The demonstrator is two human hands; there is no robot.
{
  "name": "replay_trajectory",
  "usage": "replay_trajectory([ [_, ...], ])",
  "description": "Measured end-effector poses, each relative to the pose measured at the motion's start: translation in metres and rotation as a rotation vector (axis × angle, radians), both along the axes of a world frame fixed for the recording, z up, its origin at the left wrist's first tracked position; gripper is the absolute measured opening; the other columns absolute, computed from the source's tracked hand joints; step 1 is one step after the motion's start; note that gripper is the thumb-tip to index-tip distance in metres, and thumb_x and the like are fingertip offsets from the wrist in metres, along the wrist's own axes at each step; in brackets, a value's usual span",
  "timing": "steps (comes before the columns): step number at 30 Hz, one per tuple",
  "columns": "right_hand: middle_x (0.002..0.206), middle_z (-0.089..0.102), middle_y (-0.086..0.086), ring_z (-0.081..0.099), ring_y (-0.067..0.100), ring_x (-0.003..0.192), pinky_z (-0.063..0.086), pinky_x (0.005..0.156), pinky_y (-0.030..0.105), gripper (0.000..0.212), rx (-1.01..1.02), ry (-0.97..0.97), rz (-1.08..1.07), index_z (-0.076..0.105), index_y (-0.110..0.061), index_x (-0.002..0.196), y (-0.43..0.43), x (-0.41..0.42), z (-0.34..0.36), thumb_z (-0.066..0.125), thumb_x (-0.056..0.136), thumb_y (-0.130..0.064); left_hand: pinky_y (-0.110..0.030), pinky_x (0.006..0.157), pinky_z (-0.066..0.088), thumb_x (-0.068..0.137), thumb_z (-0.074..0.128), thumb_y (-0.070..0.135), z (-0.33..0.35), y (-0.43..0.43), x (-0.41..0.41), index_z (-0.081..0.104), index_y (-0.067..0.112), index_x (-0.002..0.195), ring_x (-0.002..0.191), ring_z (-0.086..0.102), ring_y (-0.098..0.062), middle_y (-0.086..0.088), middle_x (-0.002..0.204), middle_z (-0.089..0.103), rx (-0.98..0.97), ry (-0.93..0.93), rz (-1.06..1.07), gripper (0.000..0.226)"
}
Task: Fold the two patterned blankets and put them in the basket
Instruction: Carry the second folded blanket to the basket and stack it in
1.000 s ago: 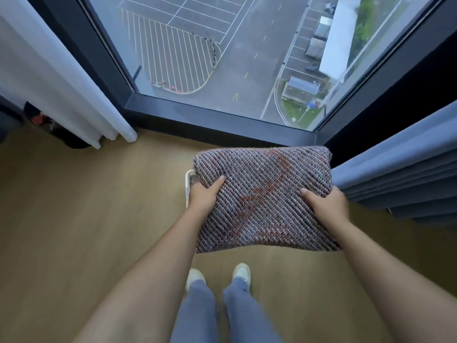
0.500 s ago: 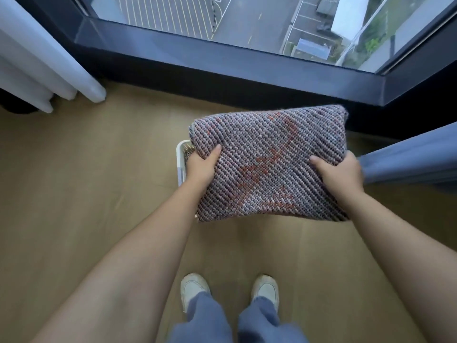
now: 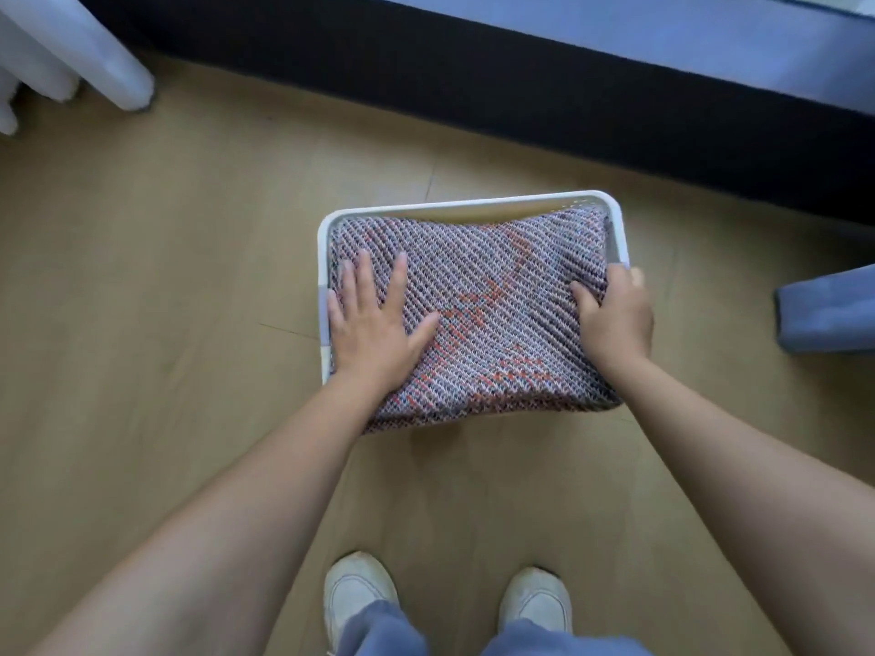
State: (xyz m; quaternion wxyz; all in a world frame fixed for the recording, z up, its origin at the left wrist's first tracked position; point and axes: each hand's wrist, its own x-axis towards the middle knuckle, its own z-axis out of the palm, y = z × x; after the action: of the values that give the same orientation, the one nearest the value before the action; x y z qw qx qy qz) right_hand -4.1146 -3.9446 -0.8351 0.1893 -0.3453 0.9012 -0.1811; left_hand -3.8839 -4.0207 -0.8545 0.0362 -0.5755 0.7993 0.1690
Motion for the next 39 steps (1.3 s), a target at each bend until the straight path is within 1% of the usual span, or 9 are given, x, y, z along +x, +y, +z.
replay_trajectory([
  [8, 0.108, 0.047, 0.027, 0.046, 0.04, 0.101, 0.035, 0.08, 0.049, 0.023, 0.1, 0.205, 0.165, 0.045, 0.004, 0.098, 0.001, -0.002, -0.064, 0.052, 0.092, -0.018, -0.052, 0.113, -0.008, 0.084, 0.018, 0.068, -0.065, 0.005, -0.007, -0.016, 0.031, 0.145, 0.142, -0.014, -0.036, -0.02, 0.154, -0.016, -0.009, -0.187, -0.033, 0.079],
  [15, 0.109, 0.045, 0.025, 0.042, 0.037, 0.099, 0.032, 0.077, 0.042, 0.012, 0.17, 0.269, 0.183, 0.043, 0.003, 0.102, -0.005, 0.003, -0.096, 0.041, 0.092, -0.002, -0.051, 0.112, -0.011, 0.082, 0.006, 0.068, -0.091, -0.003, -0.011, -0.025, 0.03, 0.142, 0.142, -0.017, -0.036, -0.021, 0.153, -0.019, 0.042, -0.188, -0.026, 0.077],
  [17, 0.115, 0.043, 0.027, 0.042, 0.039, 0.105, 0.033, 0.084, 0.045, 0.022, 0.16, 0.247, 0.158, 0.042, 0.004, 0.107, -0.006, 0.005, -0.089, 0.047, 0.092, -0.011, -0.051, 0.113, -0.01, 0.085, 0.01, 0.068, -0.084, -0.004, -0.01, -0.024, 0.03, 0.142, 0.141, -0.019, -0.036, -0.02, 0.153, -0.022, 0.073, -0.189, -0.049, 0.077],
  [19, 0.13, 0.037, 0.027, 0.035, 0.042, 0.12, 0.03, 0.098, 0.047, 0.049, 0.165, 0.233, 0.138, 0.035, 0.003, 0.127, -0.003, 0.011, -0.075, 0.054, 0.089, -0.021, -0.051, 0.113, -0.01, 0.088, 0.014, 0.067, -0.07, -0.004, -0.01, -0.021, 0.03, 0.144, 0.141, -0.019, -0.036, -0.02, 0.153, -0.023, 0.117, -0.186, -0.057, 0.075],
  [22, 0.153, 0.013, 0.023, 0.013, 0.039, 0.14, 0.012, 0.114, 0.046, 0.081, 0.219, 0.263, 0.268, 0.006, -0.005, 0.147, 0.011, 0.022, -0.052, 0.055, 0.088, -0.032, -0.052, 0.113, -0.01, 0.089, 0.015, 0.065, -0.042, 0.005, -0.009, -0.016, 0.031, 0.145, 0.142, -0.02, -0.034, -0.018, 0.154, -0.022, 0.145, -0.156, -0.053, 0.073],
  [26, 0.156, -0.018, 0.013, -0.017, 0.031, 0.143, -0.011, 0.114, 0.045, 0.087, 0.331, 0.238, 0.6, -0.019, -0.03, 0.143, 0.032, 0.036, -0.043, 0.035, 0.085, -0.066, -0.057, 0.11, -0.011, 0.073, 0.006, 0.081, -0.022, 0.031, -0.007, -0.018, 0.04, 0.142, 0.141, -0.022, -0.035, -0.016, 0.153, -0.023, 0.172, -0.152, -0.165, 0.083],
  [30, 0.143, -0.038, 0.011, -0.026, 0.033, 0.14, -0.016, 0.112, 0.045, 0.107, 0.416, 0.285, 0.65, -0.037, -0.039, 0.129, 0.021, 0.022, -0.06, 0.016, 0.054, -0.095, -0.061, 0.108, -0.01, 0.046, 0.008, 0.099, -0.041, 0.03, 0.003, -0.032, 0.044, 0.134, 0.138, -0.025, -0.041, -0.019, 0.151, -0.028, 0.156, -0.213, -0.113, 0.111],
  [33, 0.139, -0.043, 0.01, -0.025, 0.039, 0.139, -0.015, 0.112, 0.048, 0.115, 0.44, 0.25, 0.645, -0.044, -0.042, 0.124, 0.014, 0.012, -0.08, 0.012, 0.041, -0.099, -0.062, 0.108, -0.008, 0.034, 0.008, 0.103, -0.064, 0.022, 0.001, -0.044, 0.041, 0.126, 0.138, -0.022, -0.043, -0.021, 0.15, -0.029, 0.126, -0.228, -0.127, 0.123],
  [39, 0.15, -0.03, 0.018, -0.023, 0.043, 0.138, -0.009, 0.113, 0.053, 0.119, 0.456, 0.243, 0.642, -0.047, -0.043, 0.121, 0.002, 0.009, -0.108, 0.014, 0.036, -0.1, -0.066, 0.107, -0.004, 0.032, 0.012, 0.101, -0.087, 0.013, -0.013, -0.035, 0.034, 0.135, 0.138, -0.015, -0.048, -0.024, 0.151, -0.023, 0.146, -0.301, -0.143, 0.131],
])
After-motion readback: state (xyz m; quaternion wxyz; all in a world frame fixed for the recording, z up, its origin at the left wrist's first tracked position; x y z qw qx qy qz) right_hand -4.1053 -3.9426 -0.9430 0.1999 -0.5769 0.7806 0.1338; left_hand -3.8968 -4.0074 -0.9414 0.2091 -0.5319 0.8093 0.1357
